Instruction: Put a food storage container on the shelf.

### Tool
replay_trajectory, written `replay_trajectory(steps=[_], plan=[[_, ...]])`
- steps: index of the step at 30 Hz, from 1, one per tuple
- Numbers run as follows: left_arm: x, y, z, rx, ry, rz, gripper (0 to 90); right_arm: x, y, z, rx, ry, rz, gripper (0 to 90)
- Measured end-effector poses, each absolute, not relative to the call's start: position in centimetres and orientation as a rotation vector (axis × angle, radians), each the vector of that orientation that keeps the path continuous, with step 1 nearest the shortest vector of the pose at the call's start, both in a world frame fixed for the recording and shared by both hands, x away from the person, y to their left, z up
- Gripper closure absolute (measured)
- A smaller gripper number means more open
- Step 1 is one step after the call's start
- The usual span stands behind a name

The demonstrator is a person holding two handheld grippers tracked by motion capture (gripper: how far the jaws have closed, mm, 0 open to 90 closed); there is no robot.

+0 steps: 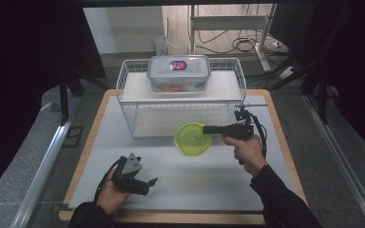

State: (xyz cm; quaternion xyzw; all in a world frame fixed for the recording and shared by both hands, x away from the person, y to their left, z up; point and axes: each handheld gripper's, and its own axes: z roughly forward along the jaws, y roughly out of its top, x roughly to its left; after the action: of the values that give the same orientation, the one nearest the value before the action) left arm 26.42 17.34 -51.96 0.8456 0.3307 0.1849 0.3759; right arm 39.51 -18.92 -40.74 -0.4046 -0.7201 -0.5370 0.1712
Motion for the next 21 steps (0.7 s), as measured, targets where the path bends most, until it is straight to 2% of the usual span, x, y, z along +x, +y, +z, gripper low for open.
replay_trajectory(steps=[21], plan=[[26.4, 17.4, -52.0, 2.160, 0.840, 0.465, 4.7, 42.3, -18.2, -31.7, -1.132, -2.004, -1.667, 81.7]])
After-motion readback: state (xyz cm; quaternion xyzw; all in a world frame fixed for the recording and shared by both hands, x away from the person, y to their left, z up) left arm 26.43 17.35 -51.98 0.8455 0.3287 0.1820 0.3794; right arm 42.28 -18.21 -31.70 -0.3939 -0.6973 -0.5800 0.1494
